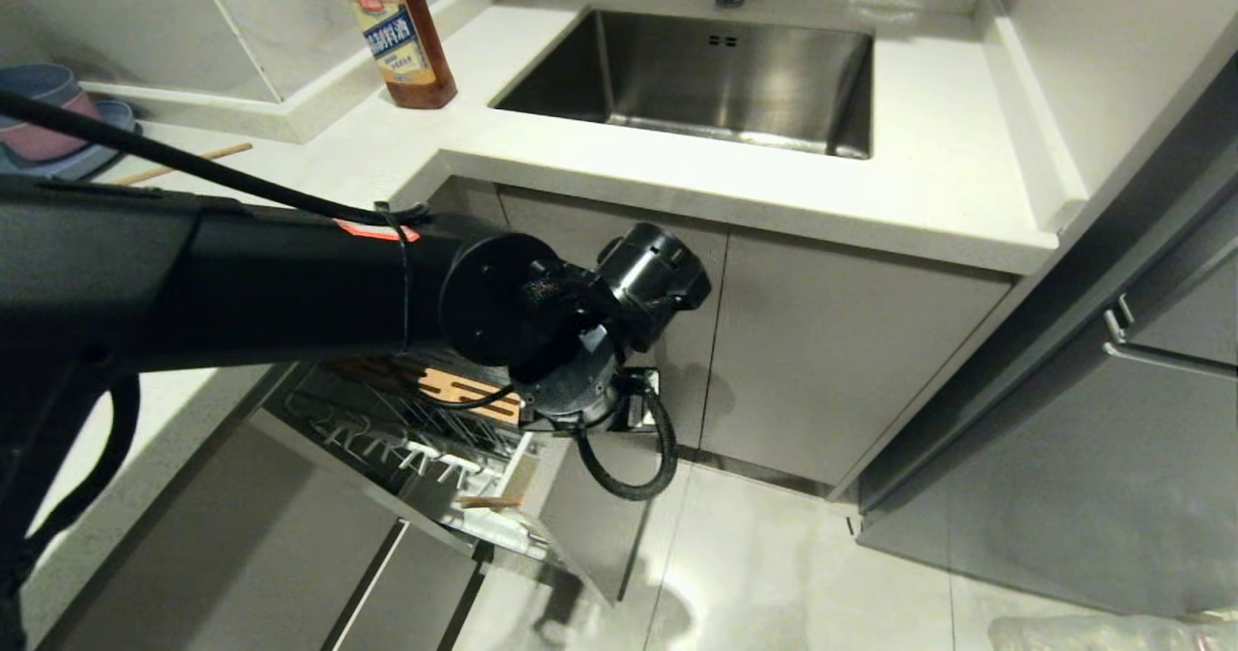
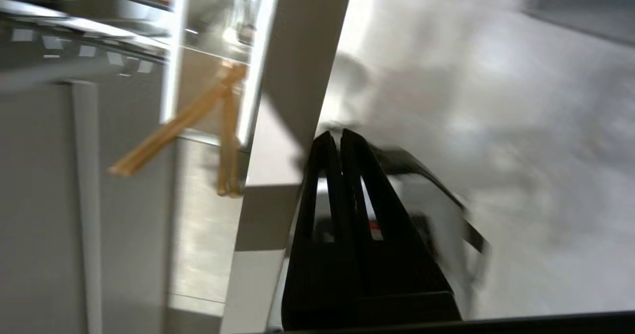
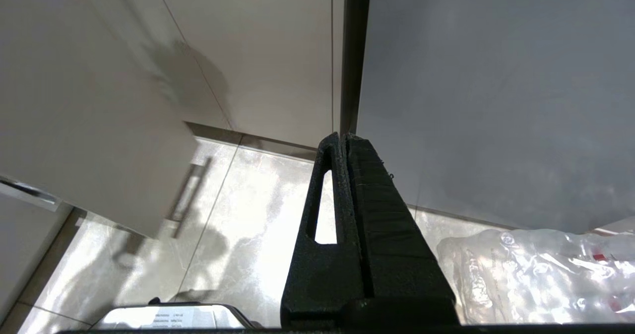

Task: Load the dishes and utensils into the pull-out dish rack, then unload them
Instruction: Close the cupboard

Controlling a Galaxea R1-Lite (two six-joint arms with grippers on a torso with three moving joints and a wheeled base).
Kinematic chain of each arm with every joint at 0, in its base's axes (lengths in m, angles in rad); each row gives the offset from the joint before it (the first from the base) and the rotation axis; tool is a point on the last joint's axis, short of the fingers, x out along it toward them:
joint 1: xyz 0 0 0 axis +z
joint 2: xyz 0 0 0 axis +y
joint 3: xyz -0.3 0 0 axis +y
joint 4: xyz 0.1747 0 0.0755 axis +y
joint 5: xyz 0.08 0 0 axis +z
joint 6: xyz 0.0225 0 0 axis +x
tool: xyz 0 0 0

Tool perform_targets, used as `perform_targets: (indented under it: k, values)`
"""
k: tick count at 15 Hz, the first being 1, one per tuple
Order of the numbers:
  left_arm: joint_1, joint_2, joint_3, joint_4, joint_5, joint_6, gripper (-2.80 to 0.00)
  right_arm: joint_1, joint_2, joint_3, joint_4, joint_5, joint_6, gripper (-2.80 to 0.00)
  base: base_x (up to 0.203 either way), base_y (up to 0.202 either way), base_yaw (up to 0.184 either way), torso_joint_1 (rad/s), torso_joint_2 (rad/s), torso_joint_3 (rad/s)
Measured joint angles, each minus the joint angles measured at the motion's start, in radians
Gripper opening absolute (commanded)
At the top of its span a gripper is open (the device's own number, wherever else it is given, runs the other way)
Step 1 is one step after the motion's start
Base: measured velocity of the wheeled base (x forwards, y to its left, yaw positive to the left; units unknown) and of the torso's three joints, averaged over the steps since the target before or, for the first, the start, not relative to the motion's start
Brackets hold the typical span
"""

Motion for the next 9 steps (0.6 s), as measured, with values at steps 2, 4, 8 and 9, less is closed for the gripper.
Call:
perform_targets:
  k: [2,4,8,9]
  values:
    - [0.044,-0.011,0.021,0.0,0.031,0.008,-2.8,0.0,0.0,0.0,0.0,0.0,0.0,-2.8,0.0,0.0,0.0,0.0,0.0,0.0]
    - [0.113,-0.025,0.047,-0.001,0.083,0.037,-2.8,0.0,0.0,0.0,0.0,0.0,0.0,-2.8,0.0,0.0,0.0,0.0,0.0,0.0]
    - [0.308,-0.061,0.087,-0.011,0.16,0.124,-2.8,0.0,0.0,0.0,0.0,0.0,0.0,-2.8,0.0,0.0,0.0,0.0,0.0,0.0]
    - [0.356,-0.069,0.092,-0.019,0.185,0.148,-2.8,0.0,0.0,0.0,0.0,0.0,0.0,-2.8,0.0,0.0,0.0,0.0,0.0,0.0]
